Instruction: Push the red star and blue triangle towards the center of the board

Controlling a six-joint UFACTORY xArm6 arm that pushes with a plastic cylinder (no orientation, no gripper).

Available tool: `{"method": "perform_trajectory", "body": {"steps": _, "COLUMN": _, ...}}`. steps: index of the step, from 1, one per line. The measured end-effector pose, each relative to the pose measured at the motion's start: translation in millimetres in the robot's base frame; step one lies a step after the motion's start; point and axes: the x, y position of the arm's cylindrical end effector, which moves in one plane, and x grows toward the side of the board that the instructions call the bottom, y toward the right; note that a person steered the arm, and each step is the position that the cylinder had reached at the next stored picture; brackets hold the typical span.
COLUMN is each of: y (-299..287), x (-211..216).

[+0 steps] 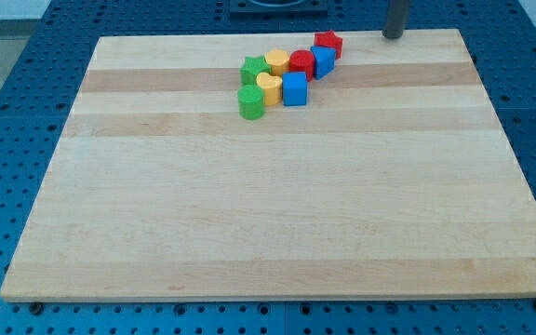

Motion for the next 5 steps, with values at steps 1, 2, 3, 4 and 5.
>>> {"method": "perform_trajectory", "body": {"steps": 1, "y": -10, "x": 1}}
{"method": "perform_trajectory", "body": {"steps": 2, "y": -34, "x": 4}}
{"method": "perform_trajectory", "body": {"steps": 3, "y": -109, "x": 5}}
{"method": "perform_trajectory", "body": {"steps": 4, "y": -128, "x": 5}}
{"method": "perform_trajectory", "body": {"steps": 5, "y": -130, "x": 11}}
